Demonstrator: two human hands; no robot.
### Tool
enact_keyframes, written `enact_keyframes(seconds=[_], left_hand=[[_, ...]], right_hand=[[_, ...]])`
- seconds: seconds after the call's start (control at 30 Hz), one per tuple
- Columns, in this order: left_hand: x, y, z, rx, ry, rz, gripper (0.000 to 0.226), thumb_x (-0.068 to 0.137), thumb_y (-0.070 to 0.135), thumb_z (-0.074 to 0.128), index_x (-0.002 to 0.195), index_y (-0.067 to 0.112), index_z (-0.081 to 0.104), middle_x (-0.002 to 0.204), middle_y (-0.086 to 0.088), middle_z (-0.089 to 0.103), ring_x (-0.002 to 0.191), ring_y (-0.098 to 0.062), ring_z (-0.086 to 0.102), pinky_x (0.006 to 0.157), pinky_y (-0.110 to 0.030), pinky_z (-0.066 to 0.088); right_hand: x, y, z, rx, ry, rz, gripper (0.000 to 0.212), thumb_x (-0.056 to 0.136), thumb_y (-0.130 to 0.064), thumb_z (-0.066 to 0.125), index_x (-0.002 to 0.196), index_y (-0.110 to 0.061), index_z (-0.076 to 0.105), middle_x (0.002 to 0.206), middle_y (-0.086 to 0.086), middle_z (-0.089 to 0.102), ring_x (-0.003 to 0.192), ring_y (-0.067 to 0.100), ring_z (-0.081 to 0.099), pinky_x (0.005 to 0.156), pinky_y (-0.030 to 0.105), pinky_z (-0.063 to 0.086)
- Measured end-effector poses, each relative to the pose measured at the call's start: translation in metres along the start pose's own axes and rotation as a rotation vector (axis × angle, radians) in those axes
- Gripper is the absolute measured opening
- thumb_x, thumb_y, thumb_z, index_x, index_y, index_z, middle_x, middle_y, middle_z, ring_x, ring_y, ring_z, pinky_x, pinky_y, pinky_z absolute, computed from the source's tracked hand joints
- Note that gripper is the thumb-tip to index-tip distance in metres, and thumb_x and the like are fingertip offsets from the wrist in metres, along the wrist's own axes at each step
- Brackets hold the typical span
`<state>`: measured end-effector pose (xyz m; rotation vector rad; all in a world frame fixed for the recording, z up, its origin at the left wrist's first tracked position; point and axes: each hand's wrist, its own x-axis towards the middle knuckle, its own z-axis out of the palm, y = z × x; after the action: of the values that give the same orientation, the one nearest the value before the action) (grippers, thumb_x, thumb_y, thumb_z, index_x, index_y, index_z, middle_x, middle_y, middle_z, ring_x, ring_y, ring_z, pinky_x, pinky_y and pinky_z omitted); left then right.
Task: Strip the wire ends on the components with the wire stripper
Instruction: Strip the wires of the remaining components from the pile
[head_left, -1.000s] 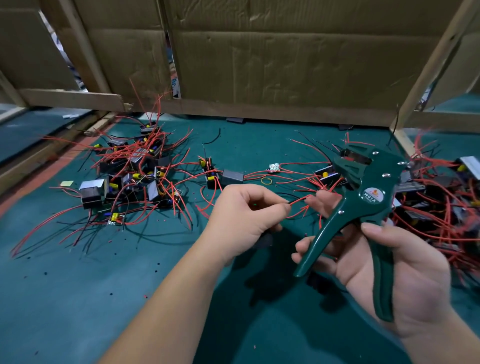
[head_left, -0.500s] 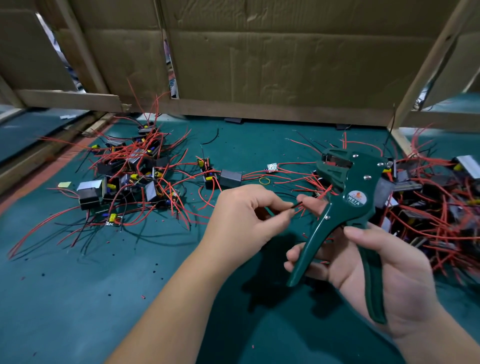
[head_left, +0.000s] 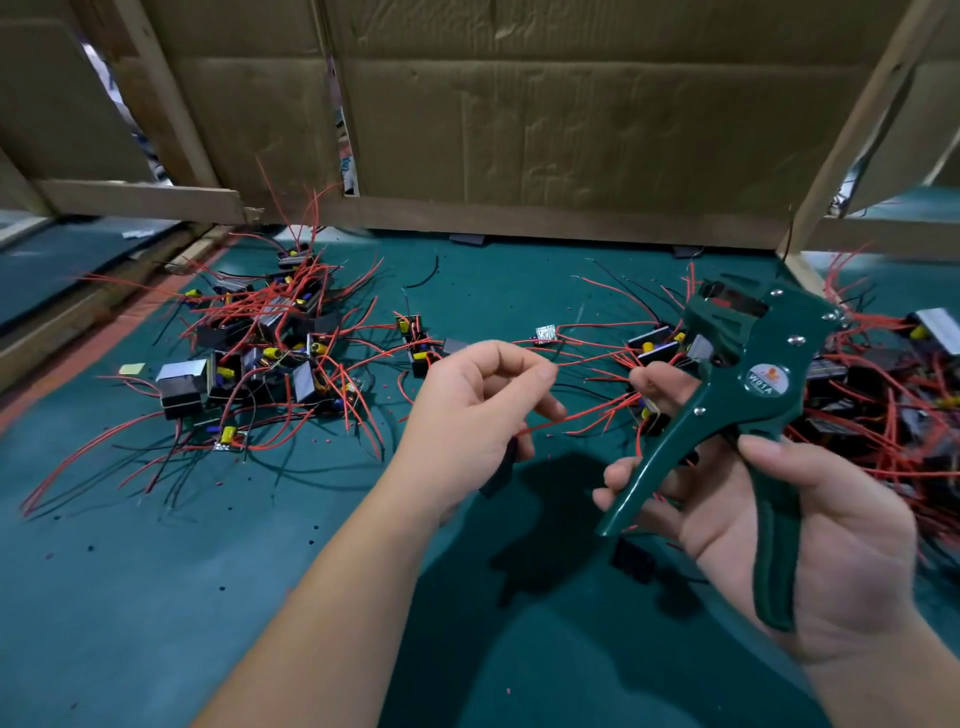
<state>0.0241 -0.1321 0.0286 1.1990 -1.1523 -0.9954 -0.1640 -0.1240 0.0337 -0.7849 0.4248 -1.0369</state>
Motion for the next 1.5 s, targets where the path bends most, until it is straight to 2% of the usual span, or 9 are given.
enact_keyframes(seconds=[0.23, 0.47, 0.6, 0.7, 0.83, 0.97, 1.27, 1.4, 1.5], left_hand=[[-0.001, 0.003, -0.001, -0.103, 0.025, 0.052, 0.011, 0.084, 0.013, 0.067, 0.075, 0.018, 0.068, 0.053, 0.001, 0.063, 0.038, -0.008, 0.046, 0.041, -0.016, 0.039], [-0.005, 0.007, -0.006, -0.196, -0.191, 0.081, 0.011, 0.076, 0.017, 0.067, 0.071, 0.021, 0.075, 0.046, 0.004, 0.055, 0.038, -0.005, 0.046, 0.039, -0.016, 0.037], [-0.004, 0.008, -0.009, -0.141, -0.205, 0.09, 0.01, 0.075, 0.019, 0.068, 0.072, 0.023, 0.076, 0.047, 0.009, 0.053, 0.039, -0.003, 0.043, 0.04, -0.016, 0.037], [-0.001, 0.009, -0.012, -0.046, -0.1, 0.131, 0.013, 0.077, 0.015, 0.071, 0.069, 0.024, 0.076, 0.049, 0.009, 0.056, 0.04, -0.005, 0.04, 0.042, -0.015, 0.035], [0.0, 0.008, -0.015, -0.008, 0.0, 0.127, 0.02, 0.081, 0.006, 0.071, 0.064, 0.017, 0.073, 0.042, 0.006, 0.039, 0.037, -0.004, 0.028, 0.038, -0.012, 0.024], [0.002, 0.007, -0.017, 0.059, -0.012, 0.186, 0.018, 0.079, 0.002, 0.072, 0.067, 0.016, 0.071, 0.043, 0.011, 0.031, 0.042, -0.003, 0.024, 0.043, -0.013, 0.023], [0.002, 0.005, -0.027, 0.187, -0.091, 0.293, 0.009, 0.075, 0.018, 0.072, 0.069, 0.025, 0.071, 0.05, 0.004, 0.034, 0.049, -0.007, 0.025, 0.047, -0.018, 0.023], [0.002, 0.004, -0.03, 0.409, -0.081, 0.366, 0.013, 0.078, 0.018, 0.073, 0.07, 0.027, 0.068, 0.049, -0.012, 0.042, 0.051, -0.01, 0.03, 0.05, -0.025, 0.029], [0.002, 0.004, -0.031, 0.525, -0.045, 0.419, 0.006, 0.078, 0.013, 0.074, 0.073, 0.015, 0.072, 0.05, 0.002, 0.045, 0.051, -0.008, 0.035, 0.052, -0.017, 0.033]], right_hand=[[-0.001, -0.009, -0.007, 0.024, -0.056, 0.015, 0.085, 0.053, -0.024, 0.081, 0.128, 0.004, 0.054, 0.117, 0.021, 0.06, 0.078, 0.043, 0.065, 0.076, 0.058, 0.054], [0.005, -0.011, -0.009, 0.01, 0.025, 0.067, 0.084, 0.049, -0.03, 0.079, 0.127, -0.004, 0.059, 0.095, 0.015, 0.063, 0.076, 0.037, 0.066, 0.072, 0.053, 0.055], [0.005, -0.004, -0.008, -0.108, -0.041, 0.293, 0.08, 0.046, -0.026, 0.086, 0.12, -0.004, 0.063, 0.089, 0.025, 0.064, 0.07, 0.043, 0.064, 0.07, 0.058, 0.053], [0.001, 0.002, -0.006, -0.123, -0.178, 0.359, 0.068, 0.06, -0.022, 0.082, 0.12, 0.001, 0.059, 0.087, 0.029, 0.061, 0.072, 0.046, 0.062, 0.071, 0.059, 0.049], [0.001, 0.006, -0.005, -0.083, -0.289, 0.403, 0.061, 0.072, -0.018, 0.074, 0.122, 0.009, 0.051, 0.089, 0.029, 0.058, 0.077, 0.046, 0.06, 0.075, 0.06, 0.046], [0.001, 0.009, -0.007, -0.122, -0.274, 0.398, 0.054, 0.07, -0.017, 0.077, 0.113, 0.009, 0.056, 0.087, 0.03, 0.057, 0.075, 0.047, 0.06, 0.073, 0.06, 0.046], [-0.001, 0.006, -0.011, -0.252, -0.217, 0.444, 0.047, 0.07, -0.024, 0.08, 0.104, 0.003, 0.061, 0.081, 0.028, 0.058, 0.071, 0.047, 0.061, 0.069, 0.052, 0.05], [-0.002, 0.007, -0.011, -0.294, -0.162, 0.45, 0.051, 0.066, -0.03, 0.083, 0.1, 0.002, 0.062, 0.079, 0.03, 0.057, 0.067, 0.047, 0.061, 0.063, 0.049, 0.051], [-0.002, 0.009, -0.009, -0.319, -0.149, 0.463, 0.052, 0.066, -0.035, 0.083, 0.097, 0.001, 0.063, 0.078, 0.028, 0.057, 0.066, 0.045, 0.062, 0.059, 0.045, 0.052]])
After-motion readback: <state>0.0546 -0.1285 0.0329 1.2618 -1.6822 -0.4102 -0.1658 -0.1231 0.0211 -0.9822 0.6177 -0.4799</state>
